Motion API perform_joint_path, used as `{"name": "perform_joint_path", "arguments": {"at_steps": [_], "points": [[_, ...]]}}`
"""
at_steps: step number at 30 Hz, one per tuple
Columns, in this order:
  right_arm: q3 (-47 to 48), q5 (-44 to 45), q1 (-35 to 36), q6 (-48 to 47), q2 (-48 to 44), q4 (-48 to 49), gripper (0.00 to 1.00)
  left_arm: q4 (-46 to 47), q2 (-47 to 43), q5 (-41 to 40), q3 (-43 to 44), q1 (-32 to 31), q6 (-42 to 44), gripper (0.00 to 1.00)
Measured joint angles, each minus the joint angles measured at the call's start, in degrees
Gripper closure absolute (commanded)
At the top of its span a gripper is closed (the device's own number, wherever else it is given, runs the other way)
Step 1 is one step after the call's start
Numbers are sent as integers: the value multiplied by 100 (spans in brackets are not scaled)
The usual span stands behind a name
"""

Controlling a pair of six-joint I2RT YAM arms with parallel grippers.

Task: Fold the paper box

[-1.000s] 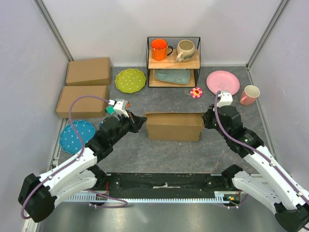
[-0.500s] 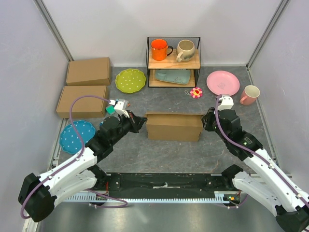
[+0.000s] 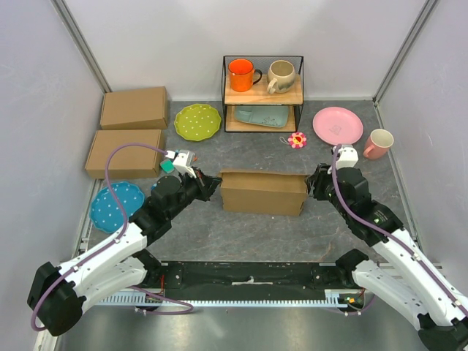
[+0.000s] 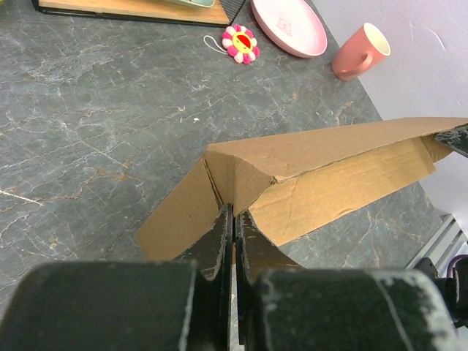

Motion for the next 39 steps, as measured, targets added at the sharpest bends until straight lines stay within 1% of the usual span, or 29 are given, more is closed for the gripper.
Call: {"name": "perform_joint_path", "arguments": {"at_steps": [3,5,8,9,11,12,14,15,17,23,30,34,37,38,39], "points": [[7,-37,0,-13,-131,2,59,-55,2,-17,28,0,9,98],[7,-72,0,-15,-227,9,64,-87,13,-33,52,0,13,98],[7,-129,0,-48,-286,39,72,-131,35,-59,90,0,15,98],[7,-144,0,-52,-289,48,76,-144,42,-57,101,-2,15,98],[4,-173,0,-61,-273,74,80,-162,50,-59,116,-24,15,98],[4,-188,0,-52,-267,85,83,-168,55,-59,122,-28,17,98],[4,-216,0,-55,-262,107,88,-173,55,-59,122,-31,17,98],[4,-227,2,-59,-256,122,94,-175,55,-59,122,-35,17,98],[2,-236,2,-59,-243,136,100,-177,52,-57,125,-37,17,98],[-240,-190,0,61,-315,374,100,-170,44,-57,120,-37,15,98],[-715,-205,0,688,-544,752,100,2,-197,-50,-140,-66,7,98],[-857,-197,0,975,-601,800,100,76,-278,-48,-229,-76,7,98],[-855,-146,0,1106,-601,776,82,87,-280,-50,-236,-76,7,98],[-839,-129,0,1139,-603,732,68,87,-280,-50,-234,-76,7,98],[-807,-131,2,1167,-603,654,62,87,-280,-50,-234,-76,7,98]]}}
